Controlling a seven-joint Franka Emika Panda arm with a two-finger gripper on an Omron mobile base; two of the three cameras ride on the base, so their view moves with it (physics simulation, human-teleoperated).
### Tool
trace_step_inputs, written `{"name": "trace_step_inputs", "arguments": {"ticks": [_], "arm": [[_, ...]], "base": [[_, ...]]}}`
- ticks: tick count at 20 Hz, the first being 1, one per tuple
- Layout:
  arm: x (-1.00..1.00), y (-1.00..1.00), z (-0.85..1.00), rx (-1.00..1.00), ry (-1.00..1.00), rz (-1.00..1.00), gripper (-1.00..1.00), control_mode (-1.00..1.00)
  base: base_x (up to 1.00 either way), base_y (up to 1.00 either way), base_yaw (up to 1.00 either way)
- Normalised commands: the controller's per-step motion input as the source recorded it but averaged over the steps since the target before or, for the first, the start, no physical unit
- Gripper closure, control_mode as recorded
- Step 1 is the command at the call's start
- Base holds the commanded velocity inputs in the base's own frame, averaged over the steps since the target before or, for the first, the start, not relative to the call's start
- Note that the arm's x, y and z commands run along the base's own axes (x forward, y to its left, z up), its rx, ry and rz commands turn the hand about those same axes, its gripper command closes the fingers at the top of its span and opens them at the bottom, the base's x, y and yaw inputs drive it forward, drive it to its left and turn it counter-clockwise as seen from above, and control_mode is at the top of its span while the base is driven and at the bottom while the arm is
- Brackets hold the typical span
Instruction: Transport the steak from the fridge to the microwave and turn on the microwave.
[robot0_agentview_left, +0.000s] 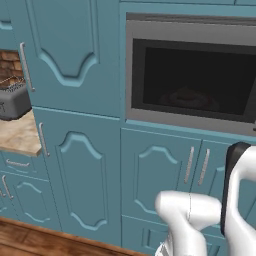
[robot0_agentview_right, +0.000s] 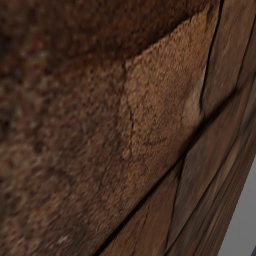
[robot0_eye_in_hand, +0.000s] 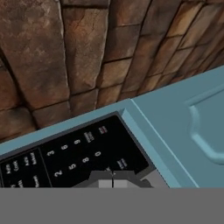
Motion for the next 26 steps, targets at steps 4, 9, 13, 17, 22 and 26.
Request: {"name": "trace_step_inputs", "arguments": {"ticks": [4, 9, 13, 17, 22, 26], "arm": [[0.21, -0.14, -0.04, 0.00, 0.00, 0.00, 1.00, -1.00], [0.21, -0.12, -0.05, 0.00, 0.00, 0.00, 1.00, -1.00], [0.23, -0.03, -0.11, 0.00, 0.00, 0.00, 1.00, -1.00], [0.19, -0.09, -0.14, 0.00, 0.00, 0.00, 1.00, -1.00], [0.18, -0.16, -0.17, 0.00, 0.00, 0.00, 1.00, -1.00], [0.19, -0.14, -0.17, 0.00, 0.00, 0.00, 1.00, -1.00]], "base": [[0.00, 0.00, 0.00], [0.00, 0.00, 0.00], [0.00, 0.00, 0.00], [0.00, 0.00, 0.00], [0.00, 0.00, 0.00], [0.00, 0.00, 0.00]]}}
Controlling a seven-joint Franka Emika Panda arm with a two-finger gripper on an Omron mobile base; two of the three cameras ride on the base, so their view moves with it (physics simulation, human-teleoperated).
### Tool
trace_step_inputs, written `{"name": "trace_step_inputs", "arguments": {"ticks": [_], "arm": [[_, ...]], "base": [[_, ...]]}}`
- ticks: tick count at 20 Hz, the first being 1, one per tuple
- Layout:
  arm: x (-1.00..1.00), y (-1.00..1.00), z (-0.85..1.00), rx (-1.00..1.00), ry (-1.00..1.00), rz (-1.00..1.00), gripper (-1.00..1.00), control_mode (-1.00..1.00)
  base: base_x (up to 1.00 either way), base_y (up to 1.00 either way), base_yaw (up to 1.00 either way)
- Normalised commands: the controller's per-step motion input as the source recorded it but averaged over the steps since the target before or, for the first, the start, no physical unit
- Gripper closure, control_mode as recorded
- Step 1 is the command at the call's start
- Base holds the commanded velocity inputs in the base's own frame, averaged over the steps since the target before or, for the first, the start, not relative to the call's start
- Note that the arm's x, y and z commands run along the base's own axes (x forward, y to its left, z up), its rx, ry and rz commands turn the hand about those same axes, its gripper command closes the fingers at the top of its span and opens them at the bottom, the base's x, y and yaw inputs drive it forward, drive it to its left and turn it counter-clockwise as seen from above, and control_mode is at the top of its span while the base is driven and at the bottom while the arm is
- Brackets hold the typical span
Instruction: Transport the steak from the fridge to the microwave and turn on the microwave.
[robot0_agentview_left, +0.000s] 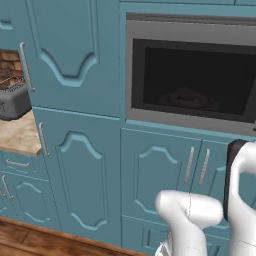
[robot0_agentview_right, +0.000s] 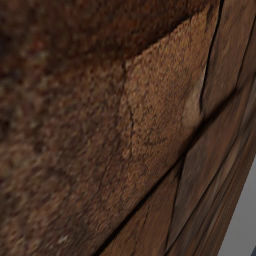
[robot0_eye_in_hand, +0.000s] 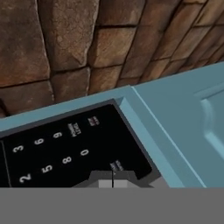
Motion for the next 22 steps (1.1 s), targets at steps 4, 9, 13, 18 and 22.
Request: {"name": "trace_step_inputs", "arguments": {"ticks": [4, 9, 13, 18, 22], "arm": [[0.23, -0.06, -0.12, 0.00, 0.00, 0.00, 1.00, -1.00], [0.21, -0.05, -0.08, 0.00, 0.00, -0.01, 1.00, -1.00], [0.19, -0.13, -0.03, 0.00, 0.00, -0.01, 1.00, -1.00], [0.20, -0.08, -0.13, 0.00, 0.00, -0.01, 1.00, -1.00], [0.19, -0.06, -0.11, 0.00, 0.00, -0.01, 1.00, -1.00]], "base": [[0.00, 0.00, 0.00], [0.00, 0.00, 0.00], [0.00, 0.00, 0.00], [0.00, 0.00, 0.00], [0.00, 0.00, 0.00]]}}
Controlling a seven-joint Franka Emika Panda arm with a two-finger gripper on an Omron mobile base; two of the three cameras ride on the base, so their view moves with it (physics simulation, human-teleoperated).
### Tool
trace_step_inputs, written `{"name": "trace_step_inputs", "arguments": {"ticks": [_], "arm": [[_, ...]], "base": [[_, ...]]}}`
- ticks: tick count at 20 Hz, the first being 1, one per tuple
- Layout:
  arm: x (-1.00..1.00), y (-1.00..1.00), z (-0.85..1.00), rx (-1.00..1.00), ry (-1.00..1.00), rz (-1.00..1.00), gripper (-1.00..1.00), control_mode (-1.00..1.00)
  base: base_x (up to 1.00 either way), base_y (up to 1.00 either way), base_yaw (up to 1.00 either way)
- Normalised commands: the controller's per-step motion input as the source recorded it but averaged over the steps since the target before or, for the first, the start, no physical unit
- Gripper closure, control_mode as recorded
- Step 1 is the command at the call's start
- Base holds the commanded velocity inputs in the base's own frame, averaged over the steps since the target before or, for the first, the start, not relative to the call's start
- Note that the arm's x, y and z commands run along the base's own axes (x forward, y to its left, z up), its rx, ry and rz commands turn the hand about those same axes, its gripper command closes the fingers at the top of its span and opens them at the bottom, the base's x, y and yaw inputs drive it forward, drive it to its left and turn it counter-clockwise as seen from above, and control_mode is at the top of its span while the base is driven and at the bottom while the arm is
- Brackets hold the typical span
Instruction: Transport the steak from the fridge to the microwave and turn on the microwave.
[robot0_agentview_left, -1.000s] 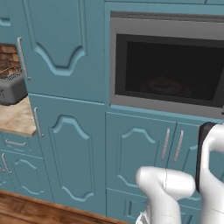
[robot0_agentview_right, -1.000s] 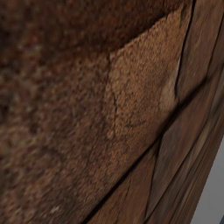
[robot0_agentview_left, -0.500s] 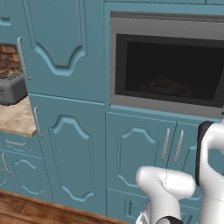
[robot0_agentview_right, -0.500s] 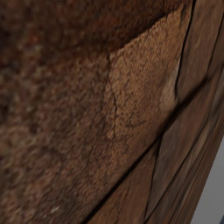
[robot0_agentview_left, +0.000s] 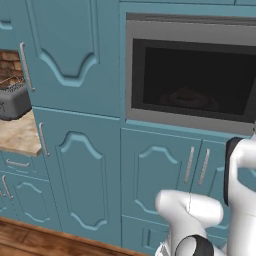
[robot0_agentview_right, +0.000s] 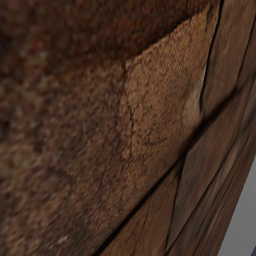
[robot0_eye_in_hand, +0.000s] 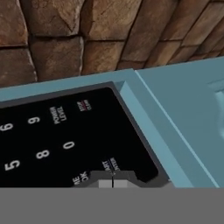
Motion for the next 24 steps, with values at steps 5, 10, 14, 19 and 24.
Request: {"name": "trace_step_inputs", "arguments": {"ticks": [5, 10, 14, 19, 24], "arm": [[0.24, -0.09, -0.09, 0.00, 0.00, -0.01, 1.00, -1.00], [0.25, -0.15, -0.09, 0.00, 0.00, -0.01, 1.00, -1.00], [0.25, -0.07, -0.18, 0.00, 0.00, -0.02, 1.00, -1.00], [0.30, -0.05, -0.25, 0.00, 0.00, -0.02, 1.00, -1.00], [0.36, -0.19, -0.52, 0.00, -0.19, -0.02, 1.00, -1.00]], "base": [[0.00, 0.00, 0.00], [0.00, 0.00, 0.00], [0.00, 0.00, 0.00], [0.00, 0.00, 0.00], [0.00, 0.00, 0.00]]}}
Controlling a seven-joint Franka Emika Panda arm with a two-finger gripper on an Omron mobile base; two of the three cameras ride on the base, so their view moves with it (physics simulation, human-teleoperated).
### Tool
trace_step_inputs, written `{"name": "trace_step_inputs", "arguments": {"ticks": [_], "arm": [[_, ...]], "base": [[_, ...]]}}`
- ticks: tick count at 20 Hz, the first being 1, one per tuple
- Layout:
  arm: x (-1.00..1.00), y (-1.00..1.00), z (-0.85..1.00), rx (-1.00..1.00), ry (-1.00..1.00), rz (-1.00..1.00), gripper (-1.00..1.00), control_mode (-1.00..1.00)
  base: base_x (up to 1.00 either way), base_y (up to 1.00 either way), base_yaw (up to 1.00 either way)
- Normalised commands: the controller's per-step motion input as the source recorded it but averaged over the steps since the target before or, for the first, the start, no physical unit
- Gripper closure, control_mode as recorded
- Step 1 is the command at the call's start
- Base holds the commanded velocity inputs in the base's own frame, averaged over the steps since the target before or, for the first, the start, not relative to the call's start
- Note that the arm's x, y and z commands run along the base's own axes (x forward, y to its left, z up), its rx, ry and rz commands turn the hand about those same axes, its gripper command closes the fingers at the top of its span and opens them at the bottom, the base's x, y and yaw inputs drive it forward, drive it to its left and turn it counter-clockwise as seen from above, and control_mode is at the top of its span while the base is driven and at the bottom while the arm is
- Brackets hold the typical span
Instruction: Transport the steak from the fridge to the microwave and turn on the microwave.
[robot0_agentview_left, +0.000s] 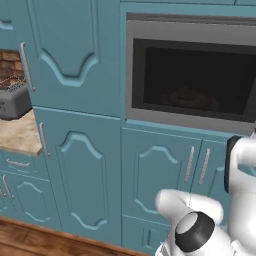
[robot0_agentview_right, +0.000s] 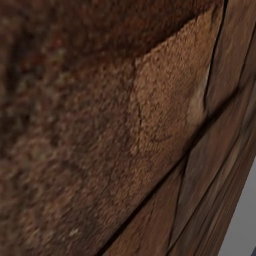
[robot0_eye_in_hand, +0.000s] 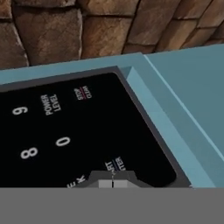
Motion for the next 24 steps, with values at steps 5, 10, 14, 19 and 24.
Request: {"name": "trace_step_inputs", "arguments": {"ticks": [5, 10, 14, 19, 24], "arm": [[0.33, -0.22, -0.85, -0.02, -0.45, 0.00, 1.00, -1.00], [0.45, -0.23, -0.83, 0.00, -0.40, 0.00, 1.00, -1.00], [0.54, -0.26, -0.78, 0.00, -0.31, -0.01, 1.00, -1.00], [0.57, -0.28, -0.67, 0.00, -0.30, -0.01, 1.00, -1.00], [0.48, -0.50, -0.25, 0.01, -0.23, -0.01, 1.00, -1.00]], "base": [[0.00, 0.00, 0.00], [0.00, 0.00, 0.00], [0.00, 0.00, 0.00], [0.00, 0.00, 0.00], [0.00, 0.00, 0.00]]}}
